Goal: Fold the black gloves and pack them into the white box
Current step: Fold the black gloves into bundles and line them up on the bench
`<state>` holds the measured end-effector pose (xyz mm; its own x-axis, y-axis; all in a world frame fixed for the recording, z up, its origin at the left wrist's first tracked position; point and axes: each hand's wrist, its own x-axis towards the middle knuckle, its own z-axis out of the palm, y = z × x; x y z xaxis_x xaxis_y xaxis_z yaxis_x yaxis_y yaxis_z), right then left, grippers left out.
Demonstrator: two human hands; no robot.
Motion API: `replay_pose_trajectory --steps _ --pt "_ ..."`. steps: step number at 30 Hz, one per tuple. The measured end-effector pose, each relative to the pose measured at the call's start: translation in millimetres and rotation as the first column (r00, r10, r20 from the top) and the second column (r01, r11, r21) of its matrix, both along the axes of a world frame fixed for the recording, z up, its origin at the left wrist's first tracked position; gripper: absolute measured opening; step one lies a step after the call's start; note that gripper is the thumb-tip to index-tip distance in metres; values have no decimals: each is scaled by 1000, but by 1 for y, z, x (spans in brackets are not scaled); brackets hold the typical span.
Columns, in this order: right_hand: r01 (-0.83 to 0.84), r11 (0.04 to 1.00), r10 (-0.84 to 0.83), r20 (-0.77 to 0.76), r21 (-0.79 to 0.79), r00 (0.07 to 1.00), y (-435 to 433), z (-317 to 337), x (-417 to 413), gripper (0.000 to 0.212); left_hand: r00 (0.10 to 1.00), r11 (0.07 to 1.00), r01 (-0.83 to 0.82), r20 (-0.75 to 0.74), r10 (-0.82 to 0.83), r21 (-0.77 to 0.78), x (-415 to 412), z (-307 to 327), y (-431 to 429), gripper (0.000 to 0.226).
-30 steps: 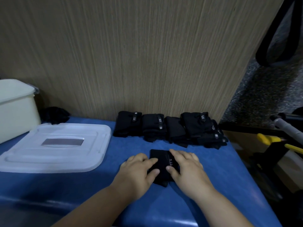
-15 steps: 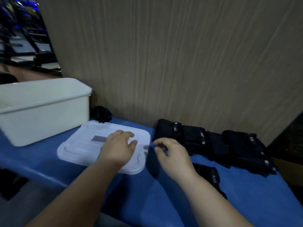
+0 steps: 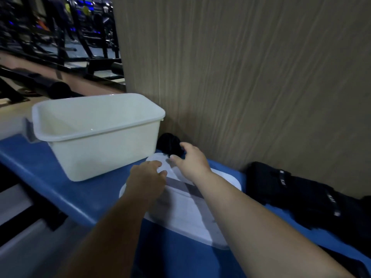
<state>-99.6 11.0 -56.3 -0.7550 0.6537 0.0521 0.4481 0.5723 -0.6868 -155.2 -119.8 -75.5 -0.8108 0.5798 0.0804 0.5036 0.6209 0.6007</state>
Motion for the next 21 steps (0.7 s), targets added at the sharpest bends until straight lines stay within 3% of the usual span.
replay_pose_trajectory --steps 3,6,10,13,15,17,21 --pt "-9 998 4 91 55 996 5 -6 -25 67 999 999 17 29 -15 -43 -11 -8 1 41" --pt "-4 986 -29 193 168 981 9 -10 -38 50 999 999 27 44 -26 -24 -16 -9 -2 41" --pt "-54 981 30 130 186 991 13 -12 -34 33 996 1000 23 84 -23 5 -15 -2 -10 40" --pt "-130 969 121 55 208 991 13 -10 -10 28 987 997 7 157 -19 77 -10 2 -10 42" --pt "-196 951 190 47 238 981 11 -8 16 27 953 971 -102 302 33 217 -2 11 -8 38" --pt "-259 926 254 55 275 966 6 -7 47 28 941 938 -140 336 27 317 7 17 -4 42" --pt "-403 845 378 140 351 915 -6 -5 115 25 911 958 -29 402 -93 287 28 20 5 47"
